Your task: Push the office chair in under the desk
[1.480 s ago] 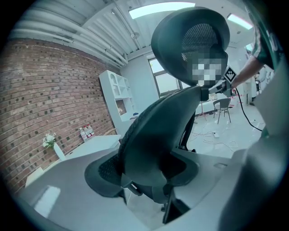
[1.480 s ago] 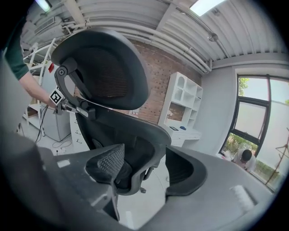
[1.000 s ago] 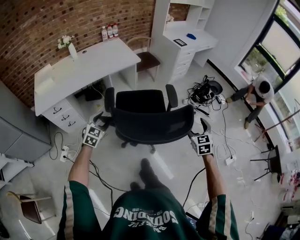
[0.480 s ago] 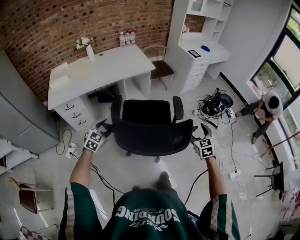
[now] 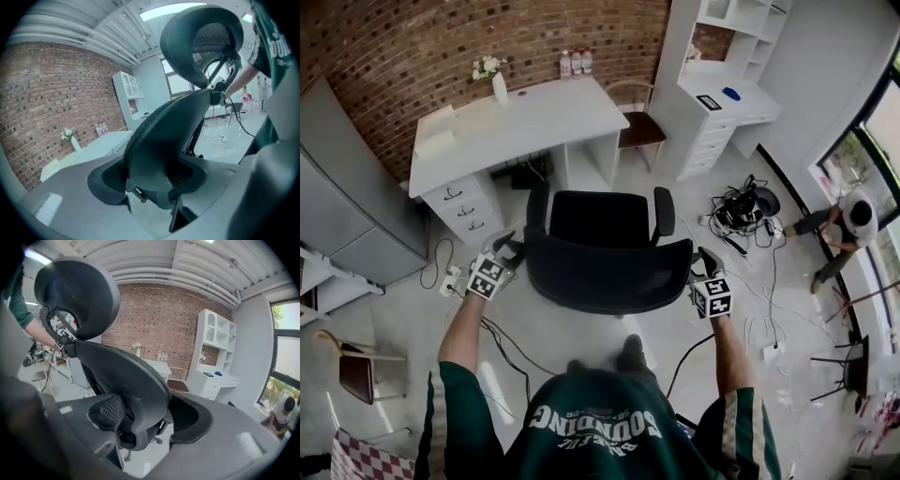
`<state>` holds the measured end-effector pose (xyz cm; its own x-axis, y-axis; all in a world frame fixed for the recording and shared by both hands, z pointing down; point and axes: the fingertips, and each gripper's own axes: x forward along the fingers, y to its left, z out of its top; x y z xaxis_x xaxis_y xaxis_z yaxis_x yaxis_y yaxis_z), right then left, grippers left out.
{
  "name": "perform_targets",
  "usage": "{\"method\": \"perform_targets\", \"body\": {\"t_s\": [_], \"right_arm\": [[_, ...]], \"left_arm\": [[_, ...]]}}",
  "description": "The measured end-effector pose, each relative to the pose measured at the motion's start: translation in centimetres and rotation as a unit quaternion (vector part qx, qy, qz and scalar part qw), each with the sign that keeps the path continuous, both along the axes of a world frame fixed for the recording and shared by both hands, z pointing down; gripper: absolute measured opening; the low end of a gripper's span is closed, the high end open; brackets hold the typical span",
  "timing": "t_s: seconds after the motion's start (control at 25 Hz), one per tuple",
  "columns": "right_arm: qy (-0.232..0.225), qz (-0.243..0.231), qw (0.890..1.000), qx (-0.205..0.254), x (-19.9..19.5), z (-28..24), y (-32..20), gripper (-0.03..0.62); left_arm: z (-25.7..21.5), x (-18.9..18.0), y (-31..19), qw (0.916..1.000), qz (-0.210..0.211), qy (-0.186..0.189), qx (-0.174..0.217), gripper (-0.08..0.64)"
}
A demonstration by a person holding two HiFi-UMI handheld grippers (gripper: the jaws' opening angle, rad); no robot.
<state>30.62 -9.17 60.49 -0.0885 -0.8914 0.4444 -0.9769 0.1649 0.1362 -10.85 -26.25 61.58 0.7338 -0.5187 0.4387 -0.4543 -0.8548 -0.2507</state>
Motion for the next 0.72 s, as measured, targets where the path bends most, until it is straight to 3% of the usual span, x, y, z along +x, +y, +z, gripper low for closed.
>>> {"method": "perform_targets", "body": {"t_s": [0.72], "right_arm": [[0.0, -0.006, 1.0, 0.002, -3.2, 0.3, 0.4, 0.278]], "left_arm": [[0.4, -4.1, 2.7, 0.9997, -0.021, 0.012, 0.001, 0.242]]}}
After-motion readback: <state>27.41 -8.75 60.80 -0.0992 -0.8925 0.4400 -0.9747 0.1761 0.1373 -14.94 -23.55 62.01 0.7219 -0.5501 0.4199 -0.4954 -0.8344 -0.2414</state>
